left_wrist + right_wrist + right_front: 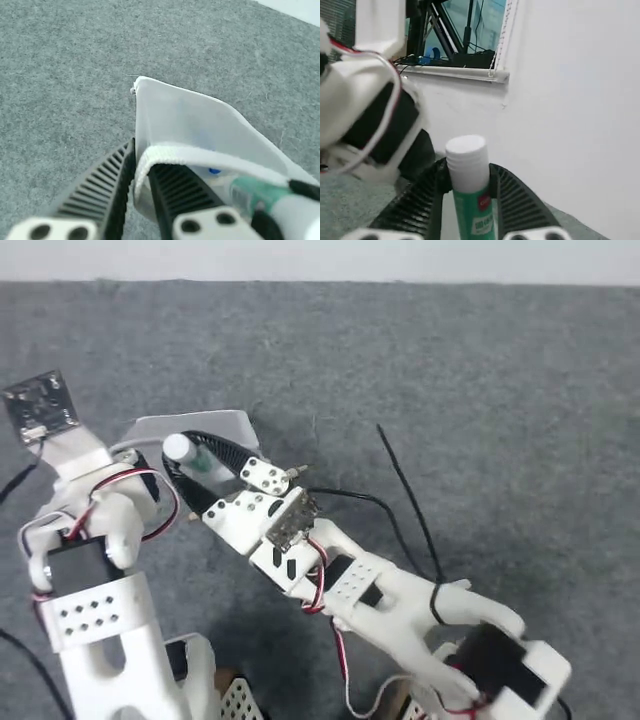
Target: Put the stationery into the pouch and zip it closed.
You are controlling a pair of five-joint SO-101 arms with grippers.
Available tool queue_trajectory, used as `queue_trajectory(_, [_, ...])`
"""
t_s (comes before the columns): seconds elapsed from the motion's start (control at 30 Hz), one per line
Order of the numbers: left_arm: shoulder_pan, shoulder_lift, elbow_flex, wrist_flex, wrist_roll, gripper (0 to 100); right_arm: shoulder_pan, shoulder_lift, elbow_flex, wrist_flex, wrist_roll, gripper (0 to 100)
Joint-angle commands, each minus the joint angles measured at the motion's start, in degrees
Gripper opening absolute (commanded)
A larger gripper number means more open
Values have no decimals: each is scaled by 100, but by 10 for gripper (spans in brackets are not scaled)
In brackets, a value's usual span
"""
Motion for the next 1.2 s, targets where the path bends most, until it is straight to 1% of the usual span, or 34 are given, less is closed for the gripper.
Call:
queue_trajectory(0.0, [0, -18, -66, -193, 70, 11, 259, 207, -97, -505, -9, 7])
queue_trajectory(0.3, [0, -18, -66, -176, 70, 11, 277, 585, -88, -567, 9, 13])
queue_trajectory(0.37, [0, -26, -66, -176, 70, 11, 277, 585, -70, -567, 9, 49])
queue_trajectory(0.43, [0, -26, -66, -176, 70, 11, 277, 585, -62, -514, 9, 115])
queue_trajectory(0.5, [0, -26, -66, -176, 70, 11, 277, 576, -62, -242, 9, 166])
queue_trajectory(0.53, [0, -26, -66, -176, 70, 11, 277, 576, -62, -127, 9, 179])
queue_trajectory(0.7, [0, -26, -57, -185, 70, 11, 268, 497, -62, 207, 9, 180])
queue_trajectory(0.83, [-9, -26, -57, -185, 62, 11, 268, -22, -53, 971, -26, 180])
queue_trajectory(1.17, [-9, 0, -57, -185, 53, 11, 268, -1587, -62, 3609, -44, 184])
